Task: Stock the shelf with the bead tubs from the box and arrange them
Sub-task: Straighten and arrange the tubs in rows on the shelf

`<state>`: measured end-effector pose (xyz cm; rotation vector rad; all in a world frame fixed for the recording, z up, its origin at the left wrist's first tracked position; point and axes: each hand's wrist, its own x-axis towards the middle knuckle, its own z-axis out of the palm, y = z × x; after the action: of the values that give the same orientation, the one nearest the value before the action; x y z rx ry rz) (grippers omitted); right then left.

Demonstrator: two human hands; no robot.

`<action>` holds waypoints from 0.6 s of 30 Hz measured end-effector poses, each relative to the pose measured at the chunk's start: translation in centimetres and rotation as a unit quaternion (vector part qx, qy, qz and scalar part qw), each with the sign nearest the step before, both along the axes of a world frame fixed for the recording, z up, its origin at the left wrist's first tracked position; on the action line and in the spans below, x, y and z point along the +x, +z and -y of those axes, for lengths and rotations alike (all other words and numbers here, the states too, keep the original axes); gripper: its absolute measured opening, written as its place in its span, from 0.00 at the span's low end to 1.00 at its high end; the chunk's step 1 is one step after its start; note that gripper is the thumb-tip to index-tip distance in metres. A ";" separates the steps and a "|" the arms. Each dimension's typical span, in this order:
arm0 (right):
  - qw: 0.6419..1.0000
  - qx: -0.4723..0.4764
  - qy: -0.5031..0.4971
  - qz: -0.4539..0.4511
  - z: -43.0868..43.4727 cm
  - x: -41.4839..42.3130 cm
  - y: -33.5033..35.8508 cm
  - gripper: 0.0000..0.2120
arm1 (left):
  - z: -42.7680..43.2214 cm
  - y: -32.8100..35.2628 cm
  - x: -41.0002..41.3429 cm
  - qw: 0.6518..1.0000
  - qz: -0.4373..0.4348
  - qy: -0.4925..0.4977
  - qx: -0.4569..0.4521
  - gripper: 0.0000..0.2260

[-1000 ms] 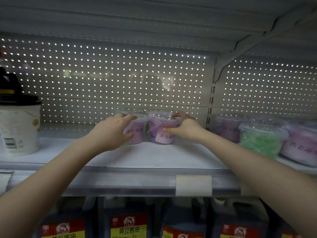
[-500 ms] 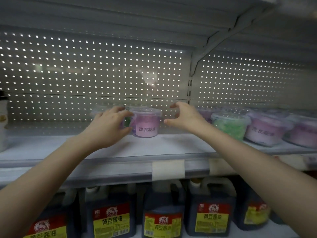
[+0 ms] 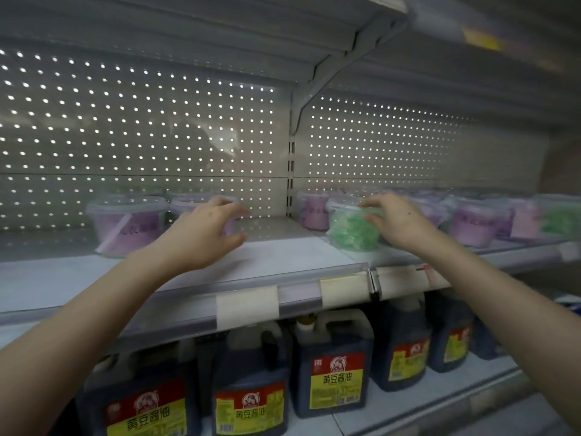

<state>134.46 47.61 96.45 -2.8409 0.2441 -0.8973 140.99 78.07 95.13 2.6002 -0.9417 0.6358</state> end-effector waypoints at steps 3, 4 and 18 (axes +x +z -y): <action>1.000 0.015 0.007 0.027 0.2 0.2 0.1 0.11 | -0.1 -0.1 0.3 1.000 0.000 -0.002 -0.002 0.20; 0.999 0.019 0.017 0.020 0.3 0.4 0.2 0.12 | -0.2 0.0 0.4 1.000 -0.001 -0.004 -0.005 0.20; 0.992 -0.065 0.108 -0.011 -6.8 7.8 1.2 0.17 | -2.6 0.7 1.9 0.993 0.050 0.084 0.060 0.23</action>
<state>142.23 54.39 97.63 -2.9231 -0.1241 -0.8649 142.87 80.66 95.84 2.7981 -0.8192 0.7826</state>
